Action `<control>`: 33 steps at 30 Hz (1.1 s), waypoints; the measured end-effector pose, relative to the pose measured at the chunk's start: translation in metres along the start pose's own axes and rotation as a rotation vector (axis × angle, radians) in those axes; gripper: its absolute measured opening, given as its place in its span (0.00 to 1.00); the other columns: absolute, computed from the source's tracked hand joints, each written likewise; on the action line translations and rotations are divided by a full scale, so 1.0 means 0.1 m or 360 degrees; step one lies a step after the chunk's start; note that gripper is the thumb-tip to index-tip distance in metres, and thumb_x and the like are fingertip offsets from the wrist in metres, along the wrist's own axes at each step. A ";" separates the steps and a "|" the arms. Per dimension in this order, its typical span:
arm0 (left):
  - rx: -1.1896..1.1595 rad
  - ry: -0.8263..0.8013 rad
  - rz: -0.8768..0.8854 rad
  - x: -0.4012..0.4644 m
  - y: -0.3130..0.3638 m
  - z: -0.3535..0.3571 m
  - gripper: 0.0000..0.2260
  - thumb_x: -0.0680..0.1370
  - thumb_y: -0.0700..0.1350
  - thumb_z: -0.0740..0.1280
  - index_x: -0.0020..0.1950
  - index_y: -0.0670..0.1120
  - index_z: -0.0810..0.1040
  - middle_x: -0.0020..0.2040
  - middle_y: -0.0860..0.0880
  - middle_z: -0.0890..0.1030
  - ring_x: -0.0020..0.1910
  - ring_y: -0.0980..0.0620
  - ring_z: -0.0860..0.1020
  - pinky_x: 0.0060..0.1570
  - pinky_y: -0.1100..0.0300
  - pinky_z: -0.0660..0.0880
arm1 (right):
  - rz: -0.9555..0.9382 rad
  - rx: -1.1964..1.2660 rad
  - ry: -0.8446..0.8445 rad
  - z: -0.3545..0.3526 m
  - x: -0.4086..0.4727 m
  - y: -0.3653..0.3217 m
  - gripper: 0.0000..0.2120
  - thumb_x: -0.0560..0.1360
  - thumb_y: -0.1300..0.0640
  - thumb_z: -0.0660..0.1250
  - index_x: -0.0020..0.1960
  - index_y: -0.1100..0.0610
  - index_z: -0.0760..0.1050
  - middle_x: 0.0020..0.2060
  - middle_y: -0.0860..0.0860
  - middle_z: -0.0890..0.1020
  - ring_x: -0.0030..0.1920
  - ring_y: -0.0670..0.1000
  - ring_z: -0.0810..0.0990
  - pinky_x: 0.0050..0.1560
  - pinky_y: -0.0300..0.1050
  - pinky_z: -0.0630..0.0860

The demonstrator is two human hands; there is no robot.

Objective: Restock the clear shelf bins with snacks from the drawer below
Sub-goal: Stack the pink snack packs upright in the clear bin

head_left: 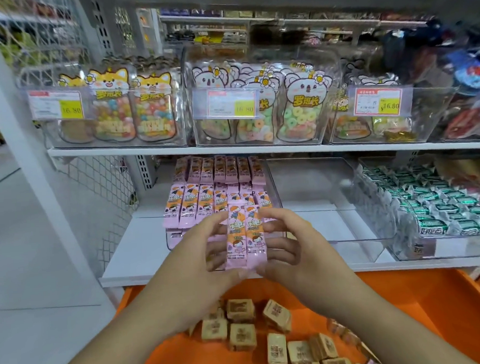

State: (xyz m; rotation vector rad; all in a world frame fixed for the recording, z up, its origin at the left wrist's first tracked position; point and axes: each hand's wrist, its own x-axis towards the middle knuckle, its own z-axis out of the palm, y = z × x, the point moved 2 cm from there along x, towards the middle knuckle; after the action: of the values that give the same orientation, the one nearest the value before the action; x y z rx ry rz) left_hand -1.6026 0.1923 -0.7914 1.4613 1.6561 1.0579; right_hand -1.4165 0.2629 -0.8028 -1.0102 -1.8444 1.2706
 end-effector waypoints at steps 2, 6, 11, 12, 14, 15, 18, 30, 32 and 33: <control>0.0182 0.0135 0.0101 0.03 0.01 -0.04 0.38 0.73 0.49 0.80 0.74 0.73 0.63 0.65 0.66 0.74 0.63 0.66 0.76 0.63 0.65 0.76 | -0.0085 -0.0158 0.0015 0.01 0.06 -0.01 0.29 0.74 0.64 0.78 0.66 0.38 0.76 0.59 0.42 0.81 0.57 0.45 0.84 0.58 0.44 0.82; 0.0749 0.0302 0.0383 0.17 0.04 -0.15 0.34 0.76 0.61 0.74 0.78 0.67 0.64 0.67 0.68 0.72 0.67 0.65 0.72 0.68 0.58 0.73 | -0.0168 -0.0495 0.0137 0.00 0.24 -0.06 0.24 0.77 0.56 0.77 0.67 0.36 0.76 0.60 0.36 0.80 0.60 0.38 0.79 0.64 0.43 0.78; 0.1112 0.0403 0.0550 0.57 0.01 -0.32 0.31 0.76 0.65 0.70 0.78 0.59 0.70 0.72 0.57 0.74 0.74 0.56 0.65 0.74 0.55 0.64 | -0.0254 -0.0782 0.0196 0.00 0.61 -0.13 0.24 0.79 0.47 0.73 0.71 0.33 0.71 0.67 0.35 0.78 0.65 0.42 0.76 0.67 0.48 0.74; 0.1142 0.0426 0.0547 0.64 0.00 -0.34 0.31 0.77 0.65 0.70 0.78 0.60 0.70 0.72 0.56 0.74 0.74 0.54 0.65 0.73 0.55 0.62 | -0.0260 -0.0821 0.0193 0.01 0.69 -0.11 0.24 0.79 0.47 0.72 0.72 0.34 0.71 0.68 0.37 0.77 0.67 0.44 0.75 0.68 0.47 0.73; 0.1187 0.0433 0.0545 0.74 -0.04 -0.35 0.30 0.77 0.65 0.69 0.78 0.59 0.70 0.72 0.55 0.74 0.74 0.53 0.62 0.73 0.55 0.60 | -0.0243 -0.0880 0.0165 0.03 0.80 -0.06 0.24 0.80 0.47 0.71 0.73 0.36 0.71 0.69 0.40 0.76 0.69 0.45 0.72 0.66 0.41 0.68; 0.1231 0.0411 0.0559 0.80 -0.09 -0.35 0.30 0.77 0.66 0.68 0.77 0.59 0.71 0.71 0.56 0.75 0.73 0.53 0.62 0.72 0.54 0.58 | -0.0227 -0.0908 0.0148 0.04 0.85 -0.02 0.24 0.80 0.47 0.71 0.74 0.36 0.71 0.69 0.41 0.76 0.70 0.45 0.71 0.65 0.39 0.65; 0.1377 0.0346 0.0573 0.94 -0.27 -0.35 0.31 0.74 0.71 0.65 0.73 0.58 0.76 0.68 0.61 0.77 0.70 0.52 0.65 0.69 0.54 0.54 | -0.0200 -0.0931 0.0087 0.07 0.96 0.13 0.24 0.80 0.47 0.72 0.73 0.37 0.71 0.67 0.42 0.73 0.68 0.45 0.72 0.67 0.39 0.67; 0.1274 0.0308 0.0480 1.08 -0.53 -0.27 0.31 0.79 0.69 0.58 0.79 0.56 0.68 0.77 0.56 0.69 0.78 0.51 0.61 0.78 0.49 0.58 | -0.0436 -0.1153 0.0100 0.11 1.10 0.33 0.25 0.80 0.49 0.71 0.76 0.43 0.70 0.75 0.41 0.70 0.78 0.48 0.57 0.79 0.49 0.58; 0.1278 0.0295 0.0479 1.07 -0.54 -0.27 0.33 0.78 0.68 0.55 0.80 0.55 0.66 0.79 0.56 0.67 0.80 0.51 0.59 0.80 0.50 0.54 | -0.0414 -0.1158 0.0082 0.11 1.10 0.35 0.26 0.81 0.47 0.69 0.77 0.42 0.68 0.76 0.41 0.69 0.79 0.49 0.56 0.80 0.52 0.57; 0.1287 0.0282 0.0476 1.06 -0.54 -0.26 0.33 0.78 0.68 0.54 0.81 0.56 0.63 0.80 0.57 0.64 0.81 0.52 0.57 0.81 0.52 0.51 | -0.0402 -0.1167 0.0074 0.11 1.10 0.36 0.26 0.81 0.47 0.69 0.78 0.41 0.67 0.76 0.42 0.68 0.79 0.49 0.55 0.80 0.52 0.56</control>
State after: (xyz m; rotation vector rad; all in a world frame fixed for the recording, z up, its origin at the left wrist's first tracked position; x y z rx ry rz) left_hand -1.6644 0.2911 -0.8255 2.2293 2.1802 0.6894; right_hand -1.4698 0.3628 -0.8293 -1.0968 -2.3675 0.4034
